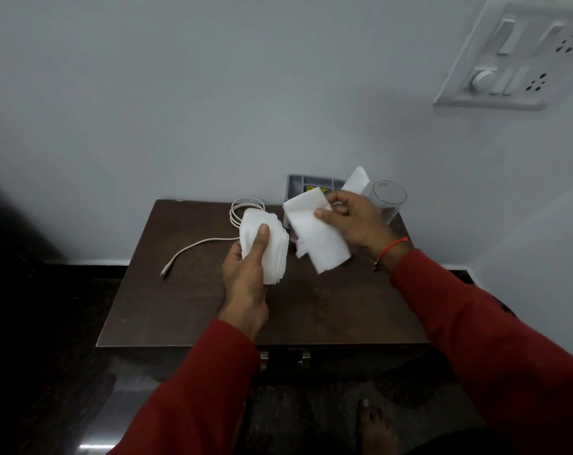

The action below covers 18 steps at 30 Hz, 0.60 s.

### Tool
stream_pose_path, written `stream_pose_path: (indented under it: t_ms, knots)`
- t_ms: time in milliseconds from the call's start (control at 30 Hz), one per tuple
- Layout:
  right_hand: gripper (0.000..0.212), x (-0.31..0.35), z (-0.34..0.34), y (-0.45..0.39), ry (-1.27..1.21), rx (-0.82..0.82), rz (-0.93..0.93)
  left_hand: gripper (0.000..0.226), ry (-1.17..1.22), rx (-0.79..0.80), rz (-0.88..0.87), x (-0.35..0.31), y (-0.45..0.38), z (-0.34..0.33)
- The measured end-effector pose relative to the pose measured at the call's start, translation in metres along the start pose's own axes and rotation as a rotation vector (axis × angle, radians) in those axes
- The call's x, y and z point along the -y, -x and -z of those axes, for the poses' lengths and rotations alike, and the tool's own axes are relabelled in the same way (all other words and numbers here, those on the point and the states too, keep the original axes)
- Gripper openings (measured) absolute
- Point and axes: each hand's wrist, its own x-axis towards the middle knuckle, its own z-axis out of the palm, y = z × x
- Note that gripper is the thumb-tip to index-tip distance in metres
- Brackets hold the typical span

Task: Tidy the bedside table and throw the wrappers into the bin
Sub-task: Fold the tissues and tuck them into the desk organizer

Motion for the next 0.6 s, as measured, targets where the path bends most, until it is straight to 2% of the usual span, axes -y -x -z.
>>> stream_pose_path:
  t_ms: [67, 133, 233, 300, 400, 500, 600]
  knots:
    - [0.008, 0.003, 0.016, -0.016, 0.223, -0.089, 0.071, 0.03, -0.001, -0.018, -0.002, 0.0, -0.001, 0.001]
    - [0.013, 0.014, 0.032, -0.037, 0.457, -0.159, 0.223, 0.029, -0.002, -0.024, 0.002, 0.001, 0.0, -0.001]
    - [0.022, 0.039, 0.049, -0.077, 0.794, -0.197, 0.416, 0.029, -0.03, -0.027, 0.009, 0.006, -0.001, -0.002]
    - [0.023, 0.053, 0.052, -0.104, 1.137, -0.149, 0.437, 0.032, -0.04, -0.027, 0.015, 0.008, -0.002, -0.001]
    - [0.025, 0.067, 0.038, -0.129, 1.541, 0.067, 0.375, 0.029, -0.04, -0.028, 0.018, 0.009, -0.005, -0.001]
    - [0.025, 0.066, 0.015, -0.14, 1.649, 0.219, 0.283, 0.025, -0.035, -0.022, 0.033, 0.008, -0.007, 0.001]
    - [0.024, 0.055, -0.007, -0.141, 1.74, 0.218, 0.347, 0.023, -0.044, -0.02, 0.064, 0.006, -0.007, 0.001]
